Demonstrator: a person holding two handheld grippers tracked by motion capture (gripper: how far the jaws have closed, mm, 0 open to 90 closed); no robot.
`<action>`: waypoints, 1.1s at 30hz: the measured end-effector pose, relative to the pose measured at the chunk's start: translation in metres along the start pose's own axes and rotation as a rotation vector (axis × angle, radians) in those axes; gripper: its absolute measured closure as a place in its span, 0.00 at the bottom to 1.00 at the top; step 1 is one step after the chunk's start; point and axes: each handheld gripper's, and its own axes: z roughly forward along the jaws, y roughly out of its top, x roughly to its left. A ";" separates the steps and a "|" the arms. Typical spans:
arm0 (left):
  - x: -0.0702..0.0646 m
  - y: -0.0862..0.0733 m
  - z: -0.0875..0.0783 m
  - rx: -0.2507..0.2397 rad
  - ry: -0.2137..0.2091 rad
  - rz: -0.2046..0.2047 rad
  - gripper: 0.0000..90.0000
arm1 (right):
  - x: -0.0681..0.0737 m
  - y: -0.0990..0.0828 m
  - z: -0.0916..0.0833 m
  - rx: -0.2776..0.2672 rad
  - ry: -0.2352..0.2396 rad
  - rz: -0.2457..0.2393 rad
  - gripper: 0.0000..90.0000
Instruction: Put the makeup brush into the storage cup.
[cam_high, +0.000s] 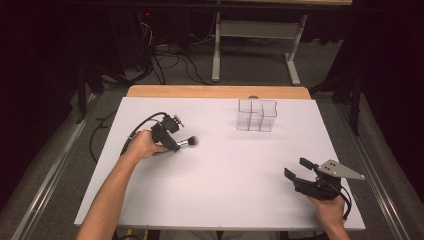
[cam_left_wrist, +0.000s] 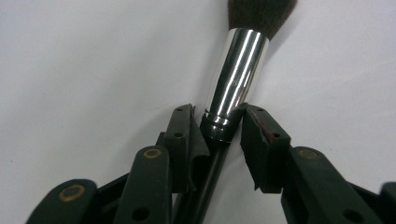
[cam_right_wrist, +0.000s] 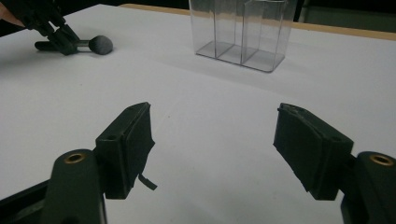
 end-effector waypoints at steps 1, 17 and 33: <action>0.000 0.000 0.000 0.000 0.000 0.000 0.73 | 0.000 0.000 0.000 0.000 0.000 0.003 0.33; 0.002 0.001 -0.001 0.018 -0.033 -0.031 0.81 | 0.000 0.000 0.000 0.003 0.001 -0.004 0.33; 0.000 0.005 -0.004 0.009 -0.016 -0.067 0.81 | 0.000 0.000 0.001 0.006 -0.001 -0.006 0.33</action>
